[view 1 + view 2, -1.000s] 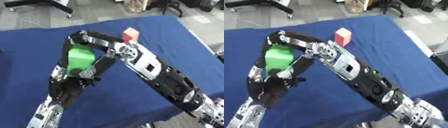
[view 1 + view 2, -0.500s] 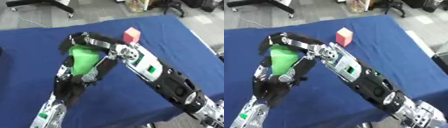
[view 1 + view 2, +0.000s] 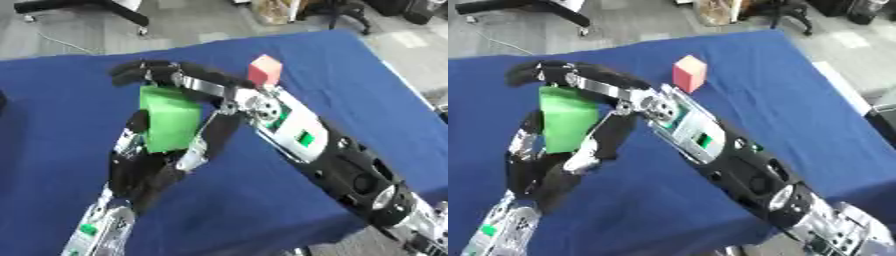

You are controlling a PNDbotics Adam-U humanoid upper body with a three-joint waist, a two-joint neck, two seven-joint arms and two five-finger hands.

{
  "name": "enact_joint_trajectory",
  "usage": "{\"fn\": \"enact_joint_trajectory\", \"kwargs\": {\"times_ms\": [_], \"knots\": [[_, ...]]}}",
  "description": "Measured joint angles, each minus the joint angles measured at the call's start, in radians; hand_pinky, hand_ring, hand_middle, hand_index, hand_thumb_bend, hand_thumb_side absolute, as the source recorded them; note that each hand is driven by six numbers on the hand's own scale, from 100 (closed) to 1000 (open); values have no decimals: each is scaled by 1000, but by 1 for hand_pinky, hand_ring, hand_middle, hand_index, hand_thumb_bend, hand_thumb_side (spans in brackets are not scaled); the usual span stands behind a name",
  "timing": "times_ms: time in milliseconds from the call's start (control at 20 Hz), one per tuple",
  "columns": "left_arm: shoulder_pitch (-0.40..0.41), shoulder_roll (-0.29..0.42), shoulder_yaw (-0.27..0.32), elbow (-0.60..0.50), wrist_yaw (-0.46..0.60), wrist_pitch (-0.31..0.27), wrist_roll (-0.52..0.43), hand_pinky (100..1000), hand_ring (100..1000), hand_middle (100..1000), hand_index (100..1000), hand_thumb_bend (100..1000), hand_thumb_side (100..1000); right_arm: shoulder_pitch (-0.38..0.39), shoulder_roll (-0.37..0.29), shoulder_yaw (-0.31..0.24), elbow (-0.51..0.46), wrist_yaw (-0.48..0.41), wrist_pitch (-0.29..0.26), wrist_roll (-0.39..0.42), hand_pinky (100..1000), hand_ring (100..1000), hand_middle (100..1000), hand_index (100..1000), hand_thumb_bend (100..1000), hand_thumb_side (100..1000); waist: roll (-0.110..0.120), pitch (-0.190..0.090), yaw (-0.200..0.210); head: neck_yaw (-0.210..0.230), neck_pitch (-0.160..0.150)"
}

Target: Pick up the objects with one hand, pass them to the other hand, and then place them into the box on the other side of the table.

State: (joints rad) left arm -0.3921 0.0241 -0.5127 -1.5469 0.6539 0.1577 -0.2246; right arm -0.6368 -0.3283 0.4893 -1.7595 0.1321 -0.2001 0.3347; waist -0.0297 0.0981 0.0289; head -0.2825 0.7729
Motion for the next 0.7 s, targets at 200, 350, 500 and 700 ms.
{"fn": "enact_joint_trajectory", "kwargs": {"times_ms": [200,350,500,700], "knots": [[-3,-8,3,0,1,-2,5,753,359,276,506,100,754,0,-2,-8,-13,2,-4,-29,857,1000,979,947,818,522,0,0,-1,0,0],[-3,-8,4,9,-1,-3,11,754,356,273,503,100,755,-1,-7,-28,-56,6,-7,-53,860,1000,974,951,798,544,0,0,-3,1,0],[-1,-8,9,34,-10,-3,20,755,354,270,500,100,756,-16,-6,-48,-128,4,-6,-78,860,994,970,952,790,558,1,0,-5,4,0],[1,-8,21,52,-28,-11,30,756,350,266,497,100,757,-25,-25,-83,-198,-14,13,-107,859,980,962,954,772,573,2,-1,-10,5,0]]}}
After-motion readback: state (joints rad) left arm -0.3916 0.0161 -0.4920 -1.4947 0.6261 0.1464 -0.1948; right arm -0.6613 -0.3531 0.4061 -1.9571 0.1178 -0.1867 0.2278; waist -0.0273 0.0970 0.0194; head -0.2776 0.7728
